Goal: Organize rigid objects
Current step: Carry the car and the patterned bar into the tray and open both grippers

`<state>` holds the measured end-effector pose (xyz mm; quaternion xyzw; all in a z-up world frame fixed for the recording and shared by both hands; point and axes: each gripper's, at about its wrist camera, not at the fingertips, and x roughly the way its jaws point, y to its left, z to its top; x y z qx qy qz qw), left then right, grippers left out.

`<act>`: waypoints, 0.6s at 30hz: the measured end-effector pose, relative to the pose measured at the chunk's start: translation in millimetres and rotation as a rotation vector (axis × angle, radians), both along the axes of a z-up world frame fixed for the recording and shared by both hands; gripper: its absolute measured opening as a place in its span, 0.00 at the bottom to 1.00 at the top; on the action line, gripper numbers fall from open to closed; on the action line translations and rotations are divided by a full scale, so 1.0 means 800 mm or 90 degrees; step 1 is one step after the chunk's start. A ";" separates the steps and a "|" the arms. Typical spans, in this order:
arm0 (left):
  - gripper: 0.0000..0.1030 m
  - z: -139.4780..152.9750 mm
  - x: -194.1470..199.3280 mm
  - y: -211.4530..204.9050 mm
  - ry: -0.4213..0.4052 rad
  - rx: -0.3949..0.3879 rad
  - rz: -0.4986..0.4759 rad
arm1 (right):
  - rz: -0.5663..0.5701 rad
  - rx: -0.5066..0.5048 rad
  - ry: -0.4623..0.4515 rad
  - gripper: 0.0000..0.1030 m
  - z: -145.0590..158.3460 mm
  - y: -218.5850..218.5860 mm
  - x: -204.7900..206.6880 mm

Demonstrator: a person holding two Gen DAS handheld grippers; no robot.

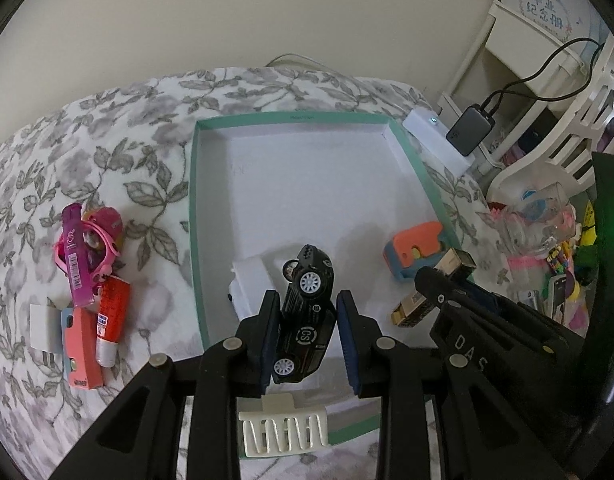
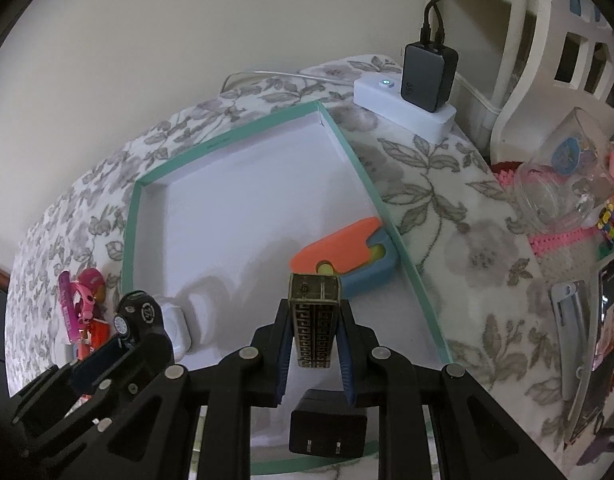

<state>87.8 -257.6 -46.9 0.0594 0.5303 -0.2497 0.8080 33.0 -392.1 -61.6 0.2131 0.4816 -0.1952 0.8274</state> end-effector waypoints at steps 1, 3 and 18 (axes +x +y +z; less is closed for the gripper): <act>0.29 0.000 0.000 0.000 -0.001 0.002 -0.001 | 0.000 0.000 0.000 0.22 0.000 0.000 0.000; 0.36 -0.001 0.001 0.000 0.003 0.005 0.003 | 0.000 0.000 0.000 0.22 0.000 0.000 0.000; 0.52 0.011 0.006 0.011 0.007 0.014 0.017 | -0.003 0.000 -0.003 0.23 0.008 0.001 -0.002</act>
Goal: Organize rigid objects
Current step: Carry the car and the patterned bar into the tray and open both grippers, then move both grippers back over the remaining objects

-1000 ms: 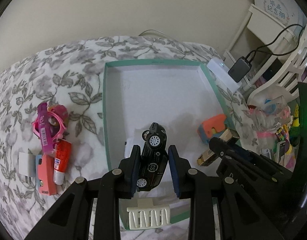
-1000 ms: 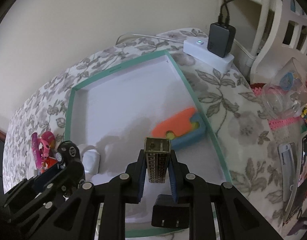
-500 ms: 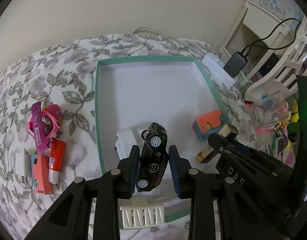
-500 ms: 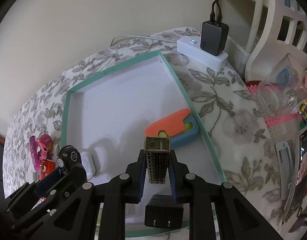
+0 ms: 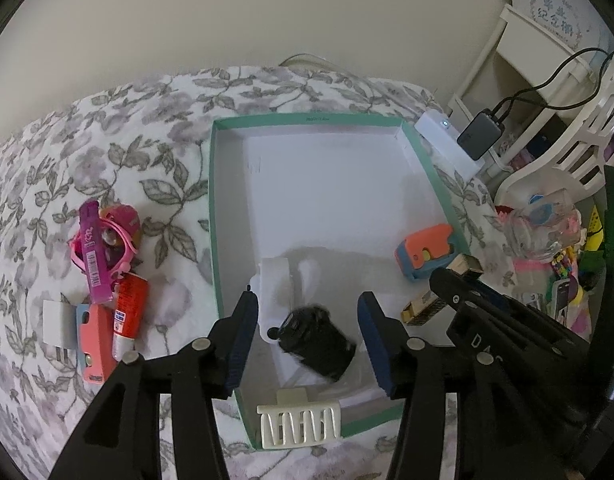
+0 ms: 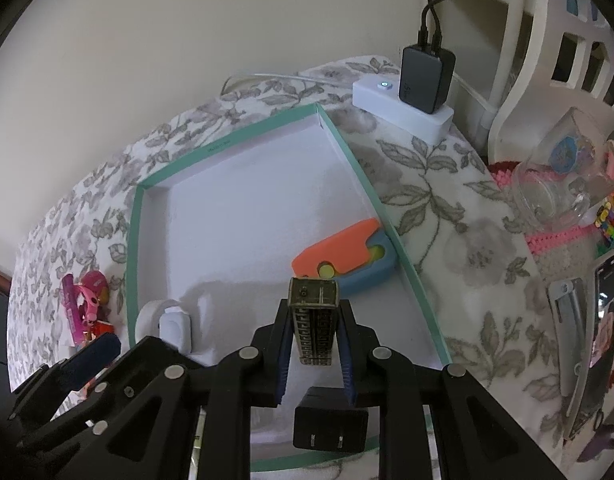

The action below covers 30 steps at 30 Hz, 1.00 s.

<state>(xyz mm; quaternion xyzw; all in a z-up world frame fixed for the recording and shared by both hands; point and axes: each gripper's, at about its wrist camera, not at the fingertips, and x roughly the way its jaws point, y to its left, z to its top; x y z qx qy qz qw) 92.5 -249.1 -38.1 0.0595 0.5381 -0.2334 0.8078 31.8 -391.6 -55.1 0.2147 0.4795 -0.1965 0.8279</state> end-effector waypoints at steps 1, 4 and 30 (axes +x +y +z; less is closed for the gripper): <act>0.52 0.004 -0.001 0.001 -0.005 -0.001 -0.002 | 0.001 -0.003 -0.002 0.23 0.003 0.001 0.000; 0.52 0.014 -0.001 0.003 -0.014 -0.002 -0.002 | 0.004 -0.008 -0.005 0.24 0.010 0.003 0.000; 0.81 0.068 0.051 0.132 -0.051 0.023 0.184 | 0.044 -0.059 -0.064 0.42 0.072 0.042 0.004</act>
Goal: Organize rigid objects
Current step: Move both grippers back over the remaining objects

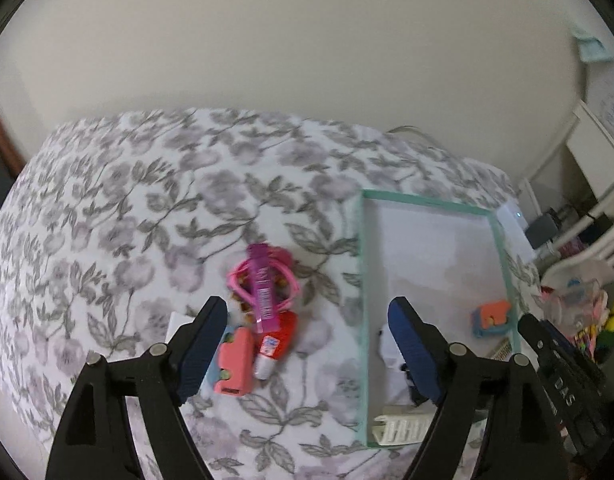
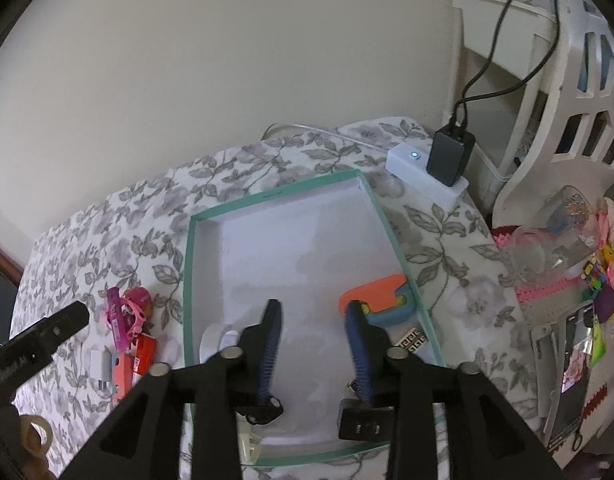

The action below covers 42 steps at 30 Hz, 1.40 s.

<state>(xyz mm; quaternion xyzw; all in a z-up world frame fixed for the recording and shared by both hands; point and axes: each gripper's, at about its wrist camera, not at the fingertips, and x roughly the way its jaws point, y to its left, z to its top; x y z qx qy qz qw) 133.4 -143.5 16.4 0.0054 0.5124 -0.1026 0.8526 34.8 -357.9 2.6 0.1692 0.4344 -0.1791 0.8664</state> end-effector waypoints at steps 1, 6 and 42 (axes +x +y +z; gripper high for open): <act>0.81 -0.003 0.002 0.005 0.008 -0.001 0.008 | 0.003 0.000 0.001 0.43 -0.001 0.002 0.001; 0.81 -0.014 0.012 0.032 0.030 0.005 0.047 | 0.016 0.005 0.004 0.57 -0.005 0.014 0.007; 0.99 -0.036 0.036 0.282 0.073 -0.046 0.339 | 0.173 -0.015 0.062 0.98 -0.036 0.177 0.087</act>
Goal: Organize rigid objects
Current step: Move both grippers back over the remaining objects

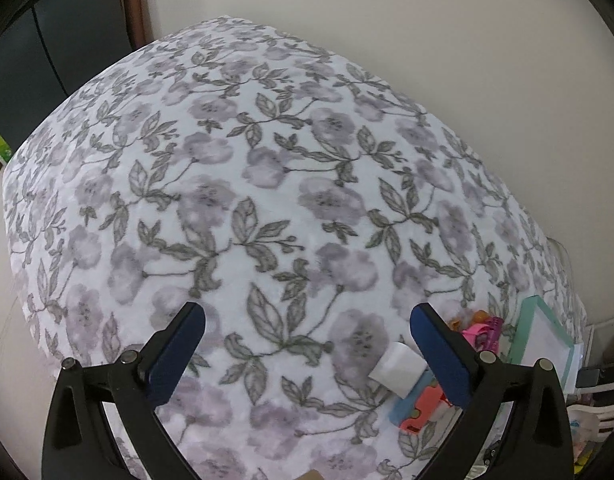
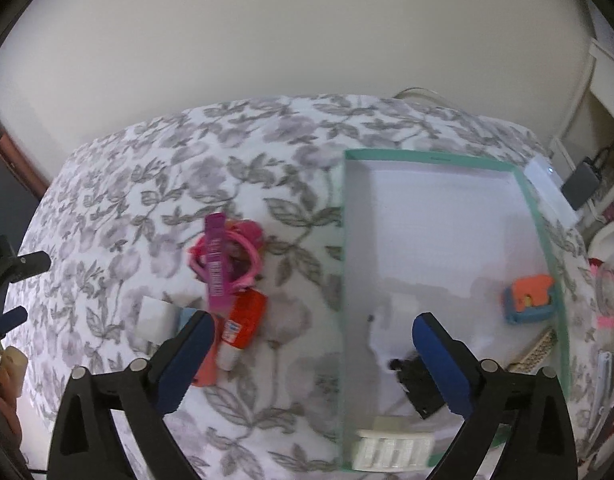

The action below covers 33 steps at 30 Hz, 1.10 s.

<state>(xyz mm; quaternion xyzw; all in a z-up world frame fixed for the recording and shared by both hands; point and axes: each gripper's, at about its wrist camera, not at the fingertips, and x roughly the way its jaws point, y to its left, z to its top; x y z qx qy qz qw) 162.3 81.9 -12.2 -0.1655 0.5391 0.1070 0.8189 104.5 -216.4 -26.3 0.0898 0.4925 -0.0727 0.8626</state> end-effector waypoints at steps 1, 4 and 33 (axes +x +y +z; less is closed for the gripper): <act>0.99 -0.001 0.000 0.002 0.003 0.002 0.001 | 0.004 -0.001 0.000 0.98 0.000 0.006 0.003; 0.99 -0.006 0.001 0.008 0.017 0.014 0.007 | 0.013 0.003 -0.001 0.98 -0.002 0.022 0.011; 0.99 -0.070 0.023 -0.064 0.098 -0.025 -0.124 | 0.042 0.046 0.053 0.81 -0.062 0.050 0.041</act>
